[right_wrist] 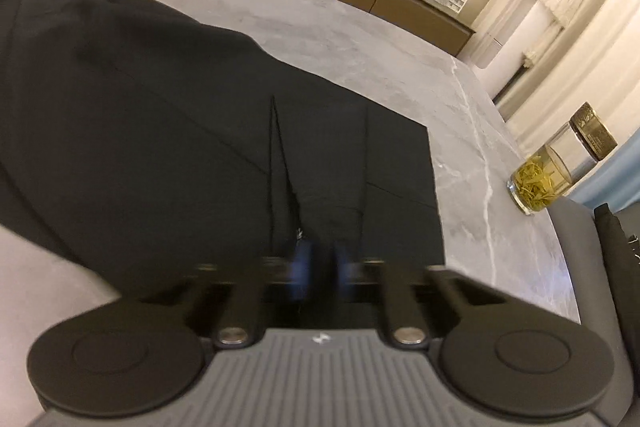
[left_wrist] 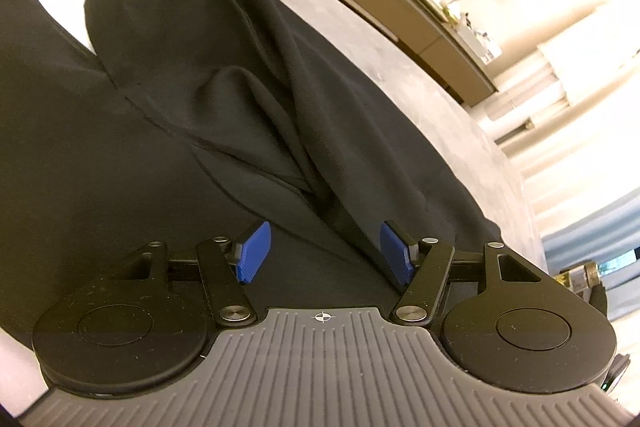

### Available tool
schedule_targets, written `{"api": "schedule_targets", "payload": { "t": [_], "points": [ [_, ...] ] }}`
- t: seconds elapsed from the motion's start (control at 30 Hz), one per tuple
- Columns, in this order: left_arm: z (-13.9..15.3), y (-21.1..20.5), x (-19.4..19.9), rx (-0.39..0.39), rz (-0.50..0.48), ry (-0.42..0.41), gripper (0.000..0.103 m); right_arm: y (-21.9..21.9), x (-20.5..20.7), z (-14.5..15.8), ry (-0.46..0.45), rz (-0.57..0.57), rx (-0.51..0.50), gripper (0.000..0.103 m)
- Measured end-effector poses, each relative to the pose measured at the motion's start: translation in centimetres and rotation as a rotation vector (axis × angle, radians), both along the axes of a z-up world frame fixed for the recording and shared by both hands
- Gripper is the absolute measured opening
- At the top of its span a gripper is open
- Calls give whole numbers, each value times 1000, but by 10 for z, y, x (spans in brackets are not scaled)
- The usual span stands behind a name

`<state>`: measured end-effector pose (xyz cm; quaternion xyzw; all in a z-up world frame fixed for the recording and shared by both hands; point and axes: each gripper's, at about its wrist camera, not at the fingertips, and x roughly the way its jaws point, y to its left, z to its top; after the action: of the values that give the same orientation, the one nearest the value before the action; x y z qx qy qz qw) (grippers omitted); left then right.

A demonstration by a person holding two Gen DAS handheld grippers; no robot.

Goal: Fold clothes

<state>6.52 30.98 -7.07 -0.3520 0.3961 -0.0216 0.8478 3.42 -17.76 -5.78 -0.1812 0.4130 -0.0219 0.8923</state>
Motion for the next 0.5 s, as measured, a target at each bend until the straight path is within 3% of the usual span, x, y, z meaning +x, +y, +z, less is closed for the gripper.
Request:
{"api": "schedule_targets", "payload": {
  "t": [0.07, 0.13, 0.23, 0.27, 0.33, 0.37, 0.4, 0.5],
  "points": [
    [4, -4, 2, -4, -5, -6, 53, -23, 4, 15, -64, -90, 83, 3],
    [8, -10, 4, -9, -17, -16, 53, -55, 6, 28, -110, -219, 246, 3],
    [11, -25, 11, -15, -43, -31, 58, -98, 10, 16, -66, -366, 508, 11],
    [11, -30, 13, -19, -49, -33, 61, -101, 10, 14, -52, -366, 552, 16],
    [6, -37, 17, -31, -48, -20, 63, -100, 7, 12, -35, -331, 616, 38],
    [3, -40, 19, -36, -47, -11, 63, -97, 6, 12, -28, -301, 639, 66],
    [0, -42, 21, -40, -47, -1, 63, -89, 6, 12, -17, -258, 644, 76],
    [-8, -47, 26, -60, -41, 19, 63, -65, 7, 8, 18, -159, 529, 79]
  ]
}}
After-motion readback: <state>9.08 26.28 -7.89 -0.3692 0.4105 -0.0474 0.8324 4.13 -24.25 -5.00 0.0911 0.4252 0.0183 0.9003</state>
